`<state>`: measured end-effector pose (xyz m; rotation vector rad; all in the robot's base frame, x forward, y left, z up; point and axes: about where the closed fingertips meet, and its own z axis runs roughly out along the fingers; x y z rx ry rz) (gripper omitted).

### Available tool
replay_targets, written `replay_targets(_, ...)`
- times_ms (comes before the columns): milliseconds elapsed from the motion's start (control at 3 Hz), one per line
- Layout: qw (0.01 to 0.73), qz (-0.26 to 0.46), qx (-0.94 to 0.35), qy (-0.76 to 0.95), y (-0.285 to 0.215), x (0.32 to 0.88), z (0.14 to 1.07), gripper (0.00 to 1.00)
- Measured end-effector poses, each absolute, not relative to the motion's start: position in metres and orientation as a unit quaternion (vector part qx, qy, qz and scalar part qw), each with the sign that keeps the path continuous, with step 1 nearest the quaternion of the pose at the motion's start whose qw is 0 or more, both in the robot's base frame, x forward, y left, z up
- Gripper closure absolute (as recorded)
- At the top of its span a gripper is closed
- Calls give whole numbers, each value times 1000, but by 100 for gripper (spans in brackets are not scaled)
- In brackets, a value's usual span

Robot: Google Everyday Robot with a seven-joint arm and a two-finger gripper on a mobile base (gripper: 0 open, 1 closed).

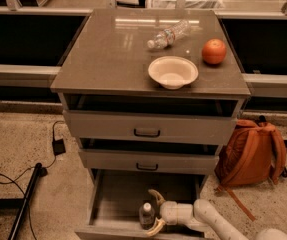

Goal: Place blue plastic bottle into bottom drawer

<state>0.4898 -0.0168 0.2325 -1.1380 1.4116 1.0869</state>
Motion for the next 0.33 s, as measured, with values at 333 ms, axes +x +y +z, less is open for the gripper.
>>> replay_targets(333,491,448,-469,581,-17,490,232,0)
